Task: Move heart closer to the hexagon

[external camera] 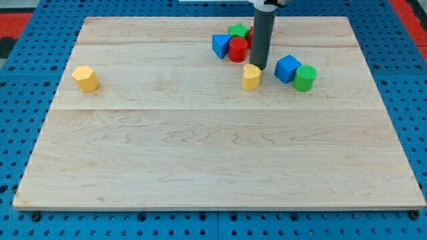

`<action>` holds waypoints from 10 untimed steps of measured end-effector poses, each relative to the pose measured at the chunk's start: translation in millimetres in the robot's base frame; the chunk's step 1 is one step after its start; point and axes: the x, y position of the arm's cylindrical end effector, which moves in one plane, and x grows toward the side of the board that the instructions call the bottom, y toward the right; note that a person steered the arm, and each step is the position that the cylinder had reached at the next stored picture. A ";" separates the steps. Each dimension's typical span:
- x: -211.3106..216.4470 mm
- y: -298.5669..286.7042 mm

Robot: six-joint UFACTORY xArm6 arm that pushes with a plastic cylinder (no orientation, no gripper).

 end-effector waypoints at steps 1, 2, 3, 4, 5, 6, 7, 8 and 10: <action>42.9 -2.0; 45.6 -62.1; 46.8 -116.7; 46.4 -42.8; 66.8 -37.8; 100.6 -91.7; 78.4 -166.6; 60.8 -246.7; 49.4 -235.4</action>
